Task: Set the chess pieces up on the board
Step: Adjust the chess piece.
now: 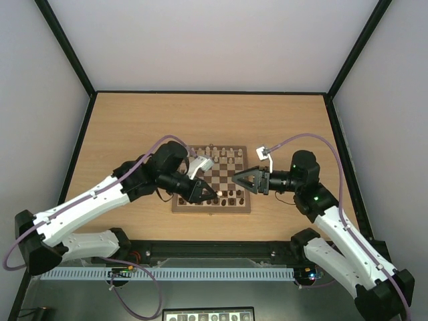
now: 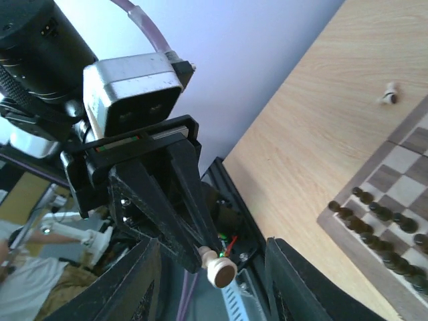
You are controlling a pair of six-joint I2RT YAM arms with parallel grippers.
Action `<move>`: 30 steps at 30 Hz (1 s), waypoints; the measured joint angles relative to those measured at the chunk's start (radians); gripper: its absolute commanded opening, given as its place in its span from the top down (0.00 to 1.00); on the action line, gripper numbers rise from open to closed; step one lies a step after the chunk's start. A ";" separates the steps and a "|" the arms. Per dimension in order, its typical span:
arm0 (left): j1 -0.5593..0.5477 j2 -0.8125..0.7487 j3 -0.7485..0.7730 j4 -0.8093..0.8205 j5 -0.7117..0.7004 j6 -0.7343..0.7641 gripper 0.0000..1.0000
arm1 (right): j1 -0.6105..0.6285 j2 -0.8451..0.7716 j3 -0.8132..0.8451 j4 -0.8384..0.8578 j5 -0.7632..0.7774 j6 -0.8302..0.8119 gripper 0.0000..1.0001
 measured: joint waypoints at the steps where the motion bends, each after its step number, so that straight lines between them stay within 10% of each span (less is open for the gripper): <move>1: 0.000 -0.016 -0.013 0.026 0.024 -0.007 0.88 | 0.000 0.004 -0.001 0.014 -0.018 0.013 0.55; 30: 0.000 -0.076 -0.077 0.246 0.162 -0.071 0.85 | 0.172 0.025 -0.028 0.099 -0.081 0.143 0.88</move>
